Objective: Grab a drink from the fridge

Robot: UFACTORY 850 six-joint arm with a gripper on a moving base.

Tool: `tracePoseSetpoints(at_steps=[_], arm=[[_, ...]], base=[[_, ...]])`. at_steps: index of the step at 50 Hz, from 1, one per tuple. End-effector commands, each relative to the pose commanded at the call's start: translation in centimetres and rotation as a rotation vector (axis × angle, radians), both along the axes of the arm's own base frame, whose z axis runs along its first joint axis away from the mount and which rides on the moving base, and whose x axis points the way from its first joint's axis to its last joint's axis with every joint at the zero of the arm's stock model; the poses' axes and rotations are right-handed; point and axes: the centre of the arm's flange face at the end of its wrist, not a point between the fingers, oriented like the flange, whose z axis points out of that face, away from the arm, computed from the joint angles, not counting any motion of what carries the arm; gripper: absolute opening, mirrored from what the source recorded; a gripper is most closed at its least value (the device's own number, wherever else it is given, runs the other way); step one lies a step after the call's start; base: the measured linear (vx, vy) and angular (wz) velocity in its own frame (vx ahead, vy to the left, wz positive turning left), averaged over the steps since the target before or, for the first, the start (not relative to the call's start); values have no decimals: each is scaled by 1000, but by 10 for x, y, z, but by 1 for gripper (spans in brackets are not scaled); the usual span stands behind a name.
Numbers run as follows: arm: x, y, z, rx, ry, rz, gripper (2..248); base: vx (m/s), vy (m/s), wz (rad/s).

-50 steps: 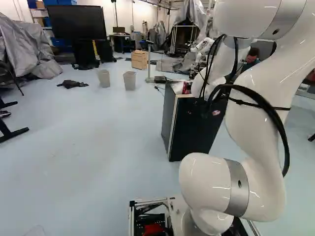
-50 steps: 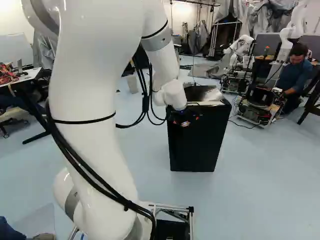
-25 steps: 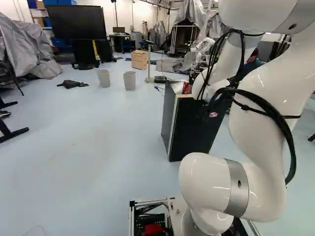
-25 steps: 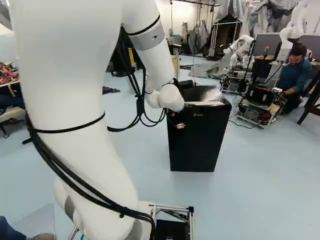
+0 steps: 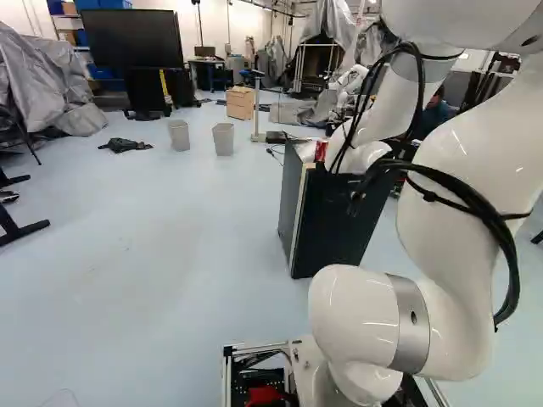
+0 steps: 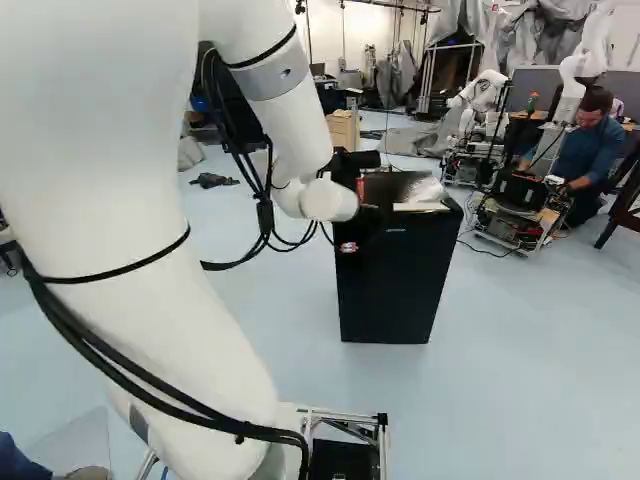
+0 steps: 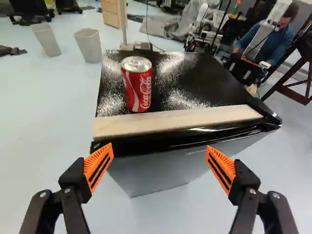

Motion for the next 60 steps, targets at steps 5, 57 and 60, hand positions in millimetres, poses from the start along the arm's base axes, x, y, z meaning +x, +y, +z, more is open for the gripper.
tracePoseSetpoints(at_steps=[5, 57, 60], arm=[[6, 6, 4, -1, -55, 0, 247], [100, 35, -18, 5, -282, 38, 247], [103, 33, -21, 5, -279, 36, 247]], base=[[0, 0, 0], [0, 0, 0], [0, 0, 0]])
